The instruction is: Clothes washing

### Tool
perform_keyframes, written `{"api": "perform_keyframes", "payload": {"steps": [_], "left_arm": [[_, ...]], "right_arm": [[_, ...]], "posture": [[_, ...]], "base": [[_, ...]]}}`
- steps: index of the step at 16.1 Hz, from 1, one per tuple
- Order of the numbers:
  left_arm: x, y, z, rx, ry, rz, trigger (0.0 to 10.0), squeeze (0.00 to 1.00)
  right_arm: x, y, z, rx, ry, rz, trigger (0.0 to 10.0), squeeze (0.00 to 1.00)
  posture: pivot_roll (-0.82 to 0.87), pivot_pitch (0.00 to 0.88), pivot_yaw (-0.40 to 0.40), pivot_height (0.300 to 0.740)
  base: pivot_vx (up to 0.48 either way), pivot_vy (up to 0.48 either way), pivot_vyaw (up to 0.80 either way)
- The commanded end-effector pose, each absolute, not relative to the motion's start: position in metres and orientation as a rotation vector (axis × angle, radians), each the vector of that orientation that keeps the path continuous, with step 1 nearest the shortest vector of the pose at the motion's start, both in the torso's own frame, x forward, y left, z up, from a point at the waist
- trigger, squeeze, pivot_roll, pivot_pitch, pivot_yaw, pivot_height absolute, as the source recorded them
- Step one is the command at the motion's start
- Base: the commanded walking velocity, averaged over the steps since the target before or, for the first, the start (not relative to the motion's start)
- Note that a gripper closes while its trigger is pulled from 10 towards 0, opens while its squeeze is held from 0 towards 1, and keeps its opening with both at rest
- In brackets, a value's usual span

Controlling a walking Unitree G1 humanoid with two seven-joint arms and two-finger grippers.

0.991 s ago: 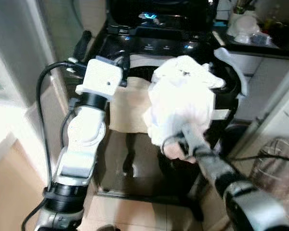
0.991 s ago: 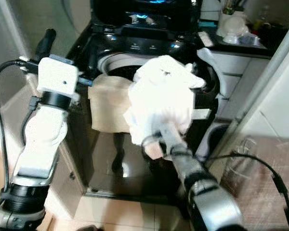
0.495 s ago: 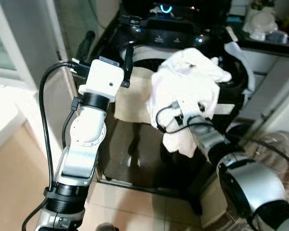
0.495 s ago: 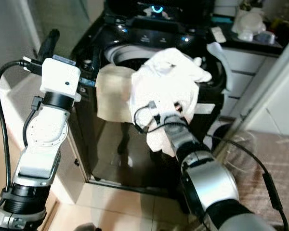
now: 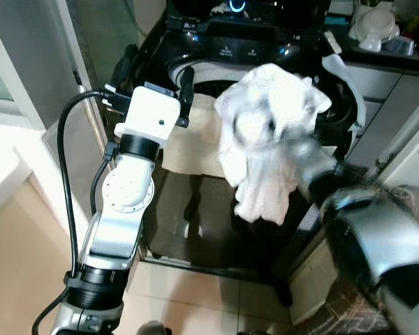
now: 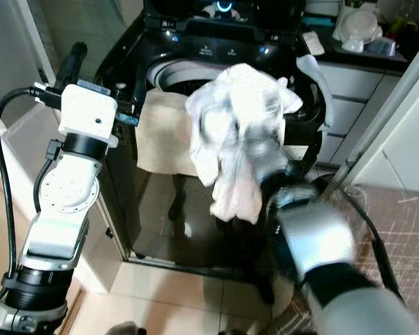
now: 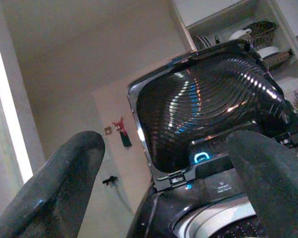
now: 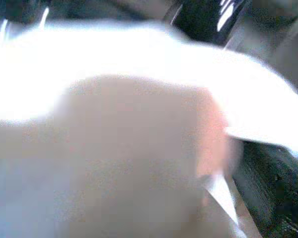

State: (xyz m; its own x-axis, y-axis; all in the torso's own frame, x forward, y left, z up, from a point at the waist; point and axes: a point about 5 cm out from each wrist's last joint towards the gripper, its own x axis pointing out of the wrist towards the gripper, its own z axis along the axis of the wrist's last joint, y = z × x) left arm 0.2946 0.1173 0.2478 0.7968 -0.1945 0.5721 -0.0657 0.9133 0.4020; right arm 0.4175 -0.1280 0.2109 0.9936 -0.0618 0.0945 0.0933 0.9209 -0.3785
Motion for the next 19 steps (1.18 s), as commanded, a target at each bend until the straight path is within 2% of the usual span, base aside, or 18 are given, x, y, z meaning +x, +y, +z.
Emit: {"api": "perform_keyframes", "payload": {"steps": [1,4,6,10,12,13,14,16,17,18,19], "left_arm": [[0.296,0.114,0.248,0.422,-0.654,-0.086,10.0,0.00],[0.296,0.114,0.248,0.421,-0.654,-0.086,10.0,0.00],[0.297,0.113,0.248,0.421,-0.654,-0.093,10.0,0.00],[0.298,0.115,0.246,0.425,-0.643,-0.084,10.0,0.00],[0.299,0.114,0.246,0.430,-0.639,-0.092,10.0,0.00],[0.301,0.112,0.245,0.439,-0.638,-0.100,10.0,0.00],[0.302,0.109,0.245,0.441,-0.636,-0.108,10.0,0.00],[0.303,0.107,0.243,0.443,-0.626,-0.116,10.0,0.00],[0.302,0.107,0.242,0.442,-0.620,-0.118,10.0,0.00],[0.302,0.106,0.241,0.443,-0.616,-0.120,10.0,0.00],[0.302,0.106,0.241,0.445,-0.613,-0.124,10.0,0.00]], "right_arm": [[0.422,-0.118,0.249,-0.360,-0.226,-0.064,10.0,0.00],[0.422,-0.109,0.275,-0.333,-0.326,-0.077,10.0,0.00],[0.422,-0.100,0.304,-0.374,-0.414,-0.072,10.0,0.00],[0.418,-0.115,0.328,-0.335,-0.539,-0.232,10.0,0.00],[0.416,-0.116,0.336,-0.449,-0.593,-0.286,10.0,0.00],[0.418,-0.119,0.334,-0.509,-0.561,-0.302,10.0,0.00],[0.424,-0.120,0.315,-0.496,-0.408,-0.240,10.0,0.00],[0.426,-0.113,0.241,-0.299,-0.025,-0.040,10.0,0.00],[0.423,-0.110,0.220,-0.261,0.048,-0.011,10.0,0.19],[0.420,-0.108,0.211,-0.305,0.058,0.000,10.0,1.00],[0.419,-0.106,0.204,-0.305,0.078,0.024,10.0,1.00]], "posture": [[0.13,0.000,-0.051,0.740],[0.13,0.000,-0.048,0.740],[0.13,0.000,-0.050,0.740],[0.12,0.000,-0.043,0.740],[0.12,0.000,-0.036,0.740],[0.11,0.000,-0.032,0.740],[0.11,0.000,-0.032,0.740],[0.11,0.000,-0.036,0.740],[0.11,0.000,-0.036,0.740],[0.11,0.000,-0.036,0.740],[0.11,0.000,-0.036,0.740]], "base": [[0.000,0.000,0.00],[0.000,0.000,0.00],[0.000,0.000,0.00],[0.000,0.000,0.00],[0.000,0.000,0.00],[0.000,0.000,0.00],[0.000,0.000,0.00],[0.000,0.000,0.00],[0.000,0.000,0.00],[0.000,0.000,0.00],[0.000,0.000,0.00]]}}
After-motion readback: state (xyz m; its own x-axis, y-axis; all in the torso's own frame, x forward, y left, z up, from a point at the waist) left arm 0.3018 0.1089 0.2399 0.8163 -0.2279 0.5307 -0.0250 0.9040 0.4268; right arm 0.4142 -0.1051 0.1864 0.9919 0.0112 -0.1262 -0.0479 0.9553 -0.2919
